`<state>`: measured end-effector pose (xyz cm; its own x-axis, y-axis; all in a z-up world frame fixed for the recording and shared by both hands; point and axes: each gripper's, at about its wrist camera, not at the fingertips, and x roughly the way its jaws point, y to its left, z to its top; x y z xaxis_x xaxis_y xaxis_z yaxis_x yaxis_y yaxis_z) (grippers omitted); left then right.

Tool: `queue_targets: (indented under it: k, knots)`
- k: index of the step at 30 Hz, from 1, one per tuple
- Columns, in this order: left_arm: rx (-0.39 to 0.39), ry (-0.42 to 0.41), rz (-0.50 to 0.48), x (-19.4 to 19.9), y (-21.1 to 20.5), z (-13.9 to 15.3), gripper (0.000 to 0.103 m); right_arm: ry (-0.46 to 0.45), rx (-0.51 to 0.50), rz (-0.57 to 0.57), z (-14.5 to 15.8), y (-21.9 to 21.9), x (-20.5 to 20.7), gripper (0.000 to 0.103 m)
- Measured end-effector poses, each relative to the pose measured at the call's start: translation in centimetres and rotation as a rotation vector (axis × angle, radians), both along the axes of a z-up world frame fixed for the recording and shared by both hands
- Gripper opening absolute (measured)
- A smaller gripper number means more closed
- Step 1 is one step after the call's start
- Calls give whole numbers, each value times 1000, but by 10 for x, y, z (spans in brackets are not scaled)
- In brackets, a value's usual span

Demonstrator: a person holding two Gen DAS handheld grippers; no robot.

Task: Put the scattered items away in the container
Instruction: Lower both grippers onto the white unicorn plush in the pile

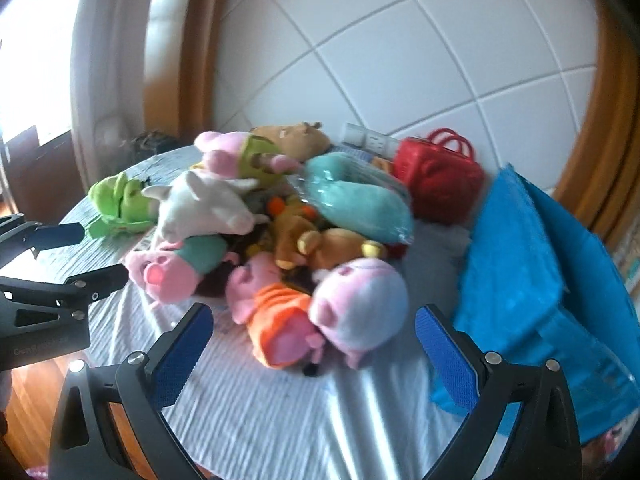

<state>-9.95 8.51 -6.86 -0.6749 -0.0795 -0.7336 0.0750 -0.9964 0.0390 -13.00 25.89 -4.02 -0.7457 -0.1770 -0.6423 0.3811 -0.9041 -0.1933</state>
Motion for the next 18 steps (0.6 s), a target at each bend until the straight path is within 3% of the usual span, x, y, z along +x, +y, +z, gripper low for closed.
queue_targets:
  k: [10, 18]
  knots:
    - [3, -26, 147, -41, -47, -7, 67, -37, -1, 131, -11, -49, -58, 103]
    - [8, -71, 207, -87, -65, -20, 67, -86, -2, 178, -27, -61, -119, 103]
